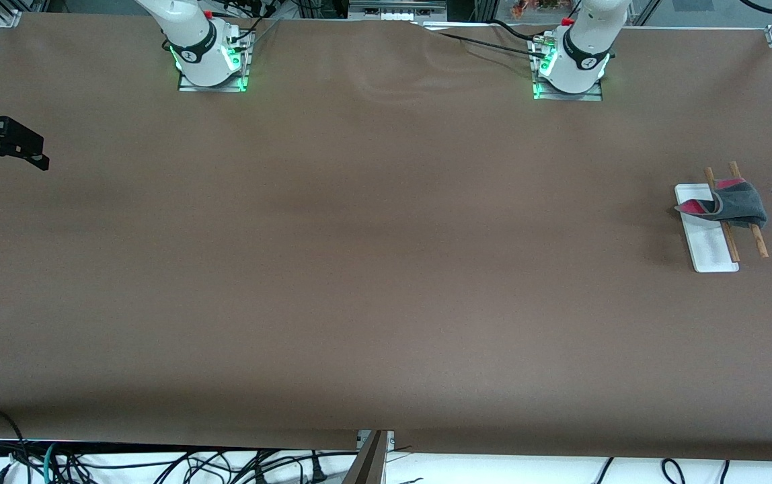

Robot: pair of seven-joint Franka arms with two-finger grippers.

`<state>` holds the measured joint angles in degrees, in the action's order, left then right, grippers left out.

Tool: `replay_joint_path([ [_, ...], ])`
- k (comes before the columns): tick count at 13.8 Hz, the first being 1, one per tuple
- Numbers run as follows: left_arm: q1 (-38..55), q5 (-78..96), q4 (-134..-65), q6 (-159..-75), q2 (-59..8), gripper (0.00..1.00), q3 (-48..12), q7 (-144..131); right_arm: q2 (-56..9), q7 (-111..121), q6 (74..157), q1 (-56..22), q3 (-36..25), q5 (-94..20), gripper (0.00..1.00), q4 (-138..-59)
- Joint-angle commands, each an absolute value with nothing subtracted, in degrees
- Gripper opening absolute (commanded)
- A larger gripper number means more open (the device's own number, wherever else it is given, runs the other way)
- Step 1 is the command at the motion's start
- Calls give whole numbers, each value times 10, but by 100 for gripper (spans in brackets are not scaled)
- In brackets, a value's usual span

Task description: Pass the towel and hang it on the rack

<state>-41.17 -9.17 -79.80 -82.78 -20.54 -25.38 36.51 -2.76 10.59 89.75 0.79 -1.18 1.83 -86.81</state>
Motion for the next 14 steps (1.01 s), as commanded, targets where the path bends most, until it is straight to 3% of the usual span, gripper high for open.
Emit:
replay_joint_path([
  [1, -355, -96, -802, -817, -159, 100, -250, 304, -24, 113, 897, 18, -1, 22, 100, -872],
  [3, -325, -87, -800, -795, -147, 100, -270, 247, -24, 112, 897, 18, -1, 21, 100, -872],
  [7, -268, -33, -824, -832, -97, 100, -273, 163, -29, 110, 899, 18, -1, 18, 100, -865],
  [8, -225, -33, -824, -844, -87, 100, -252, 144, -29, 110, 898, 18, -1, 18, 100, -862],
  [10, -98, -12, -828, -874, -76, 100, -118, 86, -32, 110, 899, 18, -1, 18, 100, -860],
  [14, -28, -1, -966, -972, 1, 100, -28, 39, -32, 112, 899, 17, 0, 18, 100, -860],
])
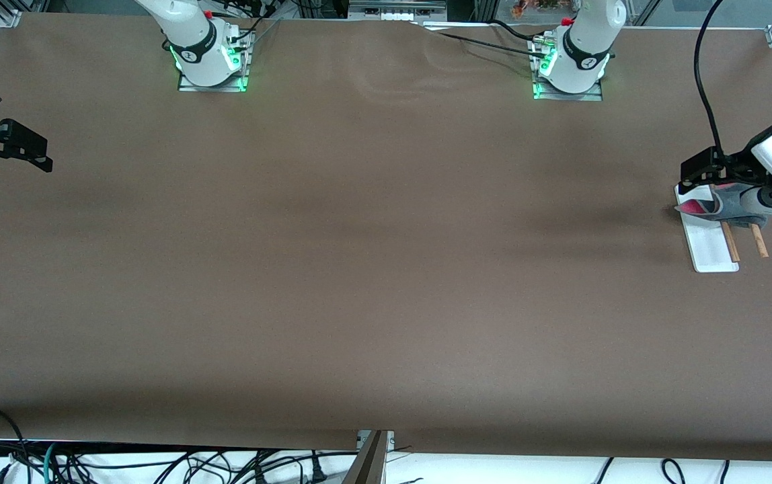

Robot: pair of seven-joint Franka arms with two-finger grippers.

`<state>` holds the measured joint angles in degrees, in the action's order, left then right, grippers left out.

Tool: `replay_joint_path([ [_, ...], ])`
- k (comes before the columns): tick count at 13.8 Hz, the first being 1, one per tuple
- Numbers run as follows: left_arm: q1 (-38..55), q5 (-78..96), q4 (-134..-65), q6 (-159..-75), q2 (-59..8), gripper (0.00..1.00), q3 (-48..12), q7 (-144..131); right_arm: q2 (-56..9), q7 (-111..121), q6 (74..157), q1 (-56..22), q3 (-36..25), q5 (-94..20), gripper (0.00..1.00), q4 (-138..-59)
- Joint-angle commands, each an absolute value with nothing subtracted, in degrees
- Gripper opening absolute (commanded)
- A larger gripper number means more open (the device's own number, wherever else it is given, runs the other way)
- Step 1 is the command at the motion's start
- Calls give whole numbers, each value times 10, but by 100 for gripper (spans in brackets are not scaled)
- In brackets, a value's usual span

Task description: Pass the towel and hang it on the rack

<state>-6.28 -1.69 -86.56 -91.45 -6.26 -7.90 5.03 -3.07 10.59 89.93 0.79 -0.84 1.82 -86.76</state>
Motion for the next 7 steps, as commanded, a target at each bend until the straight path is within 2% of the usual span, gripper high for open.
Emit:
replay_joint_path([
  [1, -6, -2, -981, -983, 3, 100, -5, 43, -32, 112, 900, 17, 0, 18, 100, -860],
  [4, -1, -2, -1025, -1022, 24, 100, 2, 41, -33, 112, 900, 18, 0, 18, 100, -860],
  [7, 0, -1, -1027, -1022, 24, 100, 2, 35, -33, 112, 900, 18, 0, 17, 100, -860],
])
